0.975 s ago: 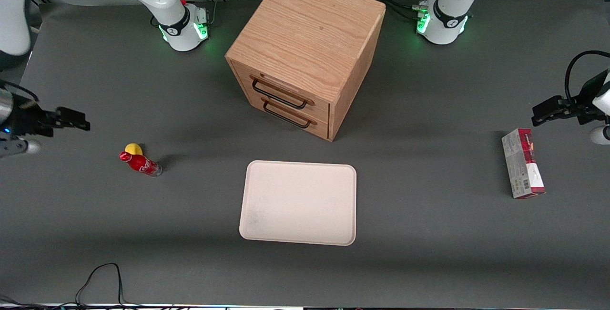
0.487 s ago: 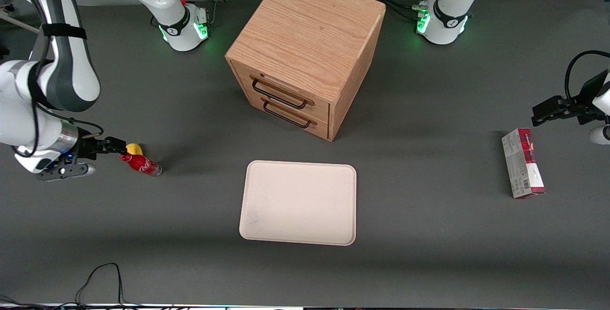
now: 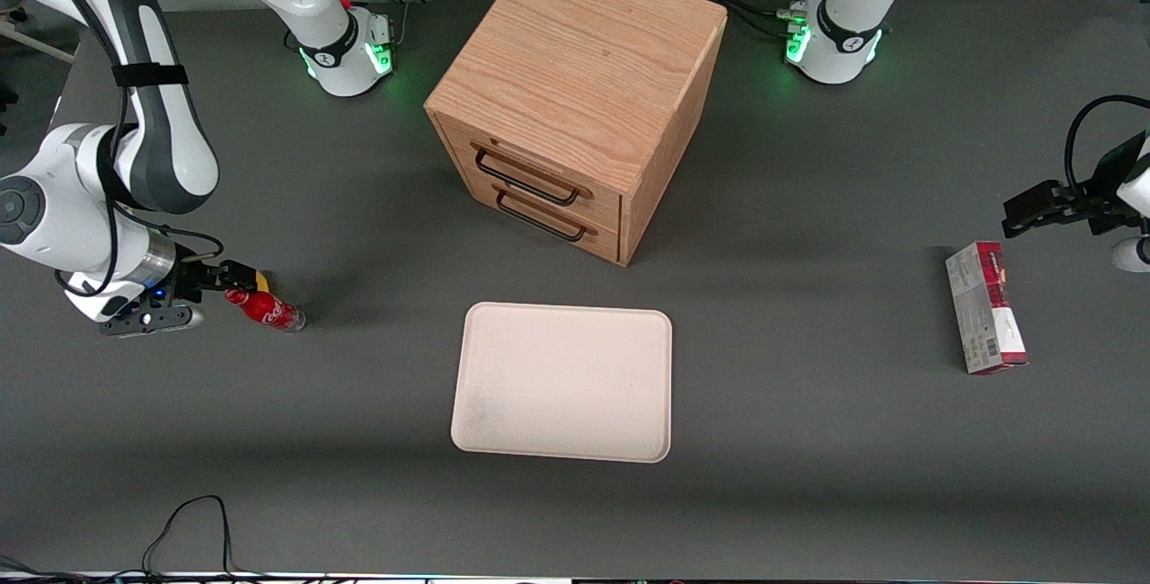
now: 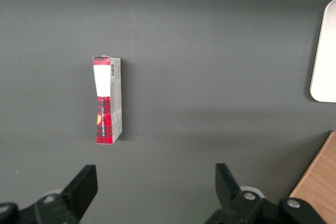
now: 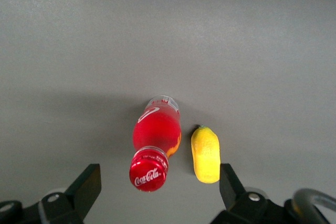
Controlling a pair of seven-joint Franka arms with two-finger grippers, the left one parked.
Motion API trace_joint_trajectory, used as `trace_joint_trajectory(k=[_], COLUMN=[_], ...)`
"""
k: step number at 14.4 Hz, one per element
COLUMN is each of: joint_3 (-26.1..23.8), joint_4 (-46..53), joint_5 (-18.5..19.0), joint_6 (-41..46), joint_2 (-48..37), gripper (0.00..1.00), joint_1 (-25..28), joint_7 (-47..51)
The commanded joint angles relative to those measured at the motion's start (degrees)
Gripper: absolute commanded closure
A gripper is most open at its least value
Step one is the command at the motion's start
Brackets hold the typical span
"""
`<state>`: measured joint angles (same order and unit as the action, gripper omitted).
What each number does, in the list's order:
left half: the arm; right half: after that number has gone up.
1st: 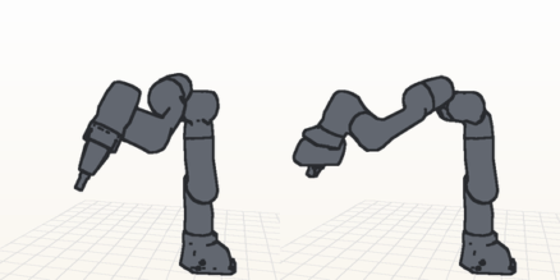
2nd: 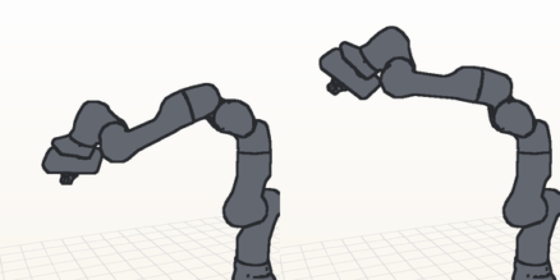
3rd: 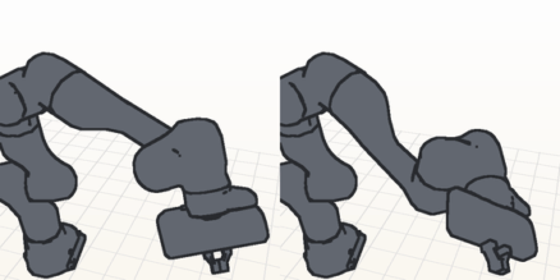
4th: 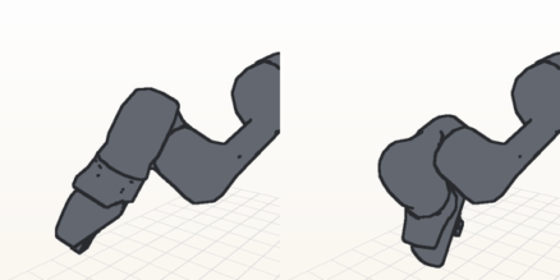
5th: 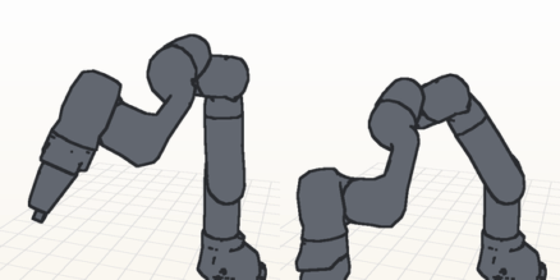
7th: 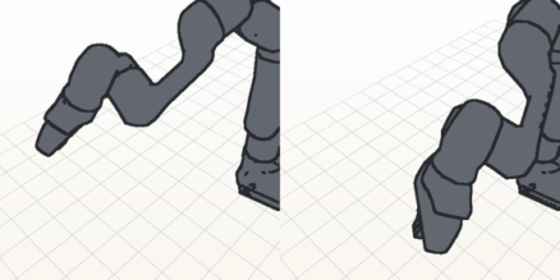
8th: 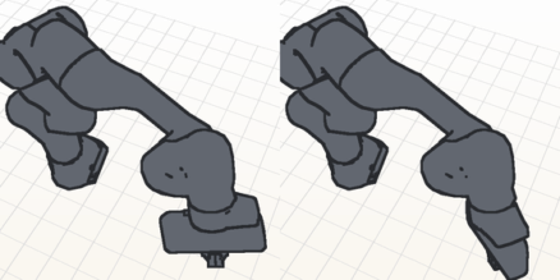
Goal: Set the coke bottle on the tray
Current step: 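Lower the open right gripper around the bottle cap and close it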
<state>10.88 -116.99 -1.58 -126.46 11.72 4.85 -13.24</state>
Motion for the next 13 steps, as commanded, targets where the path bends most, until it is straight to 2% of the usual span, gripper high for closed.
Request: trace_joint_trajectory(k=[1, 6, 8, 9, 10, 11, 13], joint_3=[0.0, 0.0, 0.0, 0.0, 0.0, 0.0, 0.0], joint_4=[-0.5, -0.9, -0.9, -1.0, -1.0, -1.0, -1.0], joint_5=[-0.4, -0.4, -0.4, -0.4, -0.4, -0.4, -0.4], joint_6=[-2.4, -3.1, -3.1, -3.1, -3.0, -2.9, -2.9], joint_2=[0.9, 1.2, 1.2, 1.2, 1.0, 0.9, 0.9], gripper=[0.00, 0.00, 0.03, 0.27, 0.85, 1.00, 1.00], joint_1=[0.0, 0.1, 0.2, 0.3, 0.3, 0.3, 0.3], joint_7=[-1.3, -1.0, -0.9, -0.8, -0.7, -0.6, -0.6])
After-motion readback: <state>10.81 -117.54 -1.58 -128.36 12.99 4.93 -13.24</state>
